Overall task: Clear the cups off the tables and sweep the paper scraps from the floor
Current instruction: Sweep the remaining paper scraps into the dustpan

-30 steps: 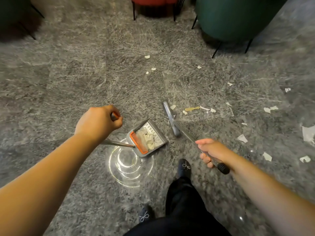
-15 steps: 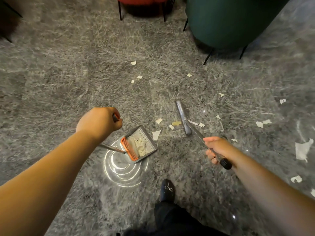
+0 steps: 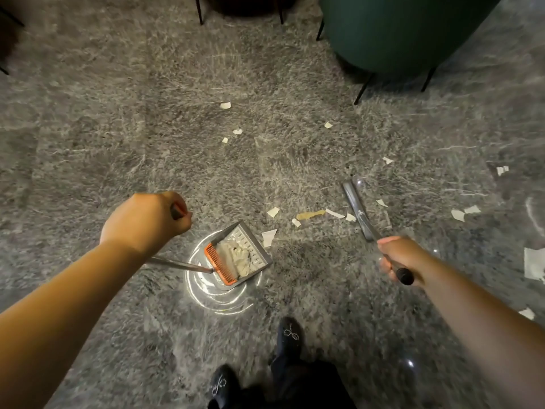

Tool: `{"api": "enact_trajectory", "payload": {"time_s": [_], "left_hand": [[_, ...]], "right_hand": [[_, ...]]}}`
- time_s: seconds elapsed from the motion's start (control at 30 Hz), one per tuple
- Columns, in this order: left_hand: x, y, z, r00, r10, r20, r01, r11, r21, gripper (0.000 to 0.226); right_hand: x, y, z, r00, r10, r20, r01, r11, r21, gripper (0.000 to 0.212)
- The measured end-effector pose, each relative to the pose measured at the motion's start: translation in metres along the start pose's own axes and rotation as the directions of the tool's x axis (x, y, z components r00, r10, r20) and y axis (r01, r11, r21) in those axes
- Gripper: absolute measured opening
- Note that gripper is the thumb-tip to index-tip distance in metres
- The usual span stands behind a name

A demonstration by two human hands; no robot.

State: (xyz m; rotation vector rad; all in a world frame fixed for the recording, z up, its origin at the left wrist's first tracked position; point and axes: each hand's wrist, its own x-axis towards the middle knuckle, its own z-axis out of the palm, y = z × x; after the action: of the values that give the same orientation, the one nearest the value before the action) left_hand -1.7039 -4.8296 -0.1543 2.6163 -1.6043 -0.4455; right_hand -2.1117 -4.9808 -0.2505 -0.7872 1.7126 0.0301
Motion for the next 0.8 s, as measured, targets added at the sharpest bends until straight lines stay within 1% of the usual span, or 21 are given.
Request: {"api": "enact_trajectory", "payload": {"time_s": [0.13,0.27,0.37,0.5,0.63,0.8], "left_hand": [[-0.003,-0.008,0.003,1.0,0.007,-0.02,-0.007,1.0,0.005,0.019],[0.0,-0.008,0.006,0.999,0.026,-0.042,-0.026,1.0,0.002,0.015],[0.002,-0.011,0.006,0.998,0.026,-0.054,-0.026,1.0,-0.001,0.015],[0.003,-0.018,0.004,0.998,0.044,-0.047,-0.045,0.999,-0.025,0.014],[0.001,-0.018,0.006,0.996,0.074,-0.057,-0.076,0.997,-0.021,0.015],[-0.005,-0.02,0.009,0.993,0.085,-0.077,-0.088,0.995,-0.041,0.016]], "right_hand": [[0.003,-0.005,0.014,0.998,0.051,0.031,-0.048,0.996,-0.08,0.02],[-0.003,-0.002,0.045,0.991,0.074,0.109,-0.058,0.988,-0.145,0.02],[-0.013,0.001,0.072,0.987,0.054,0.153,-0.018,0.972,-0.232,0.018],[-0.03,0.009,0.102,0.968,0.034,0.247,0.046,0.95,-0.308,0.015],[-0.049,0.021,0.13,0.944,0.041,0.327,0.107,0.901,-0.421,0.016],[-0.082,0.055,0.166,0.909,0.085,0.409,0.124,0.88,-0.459,0.016]]}}
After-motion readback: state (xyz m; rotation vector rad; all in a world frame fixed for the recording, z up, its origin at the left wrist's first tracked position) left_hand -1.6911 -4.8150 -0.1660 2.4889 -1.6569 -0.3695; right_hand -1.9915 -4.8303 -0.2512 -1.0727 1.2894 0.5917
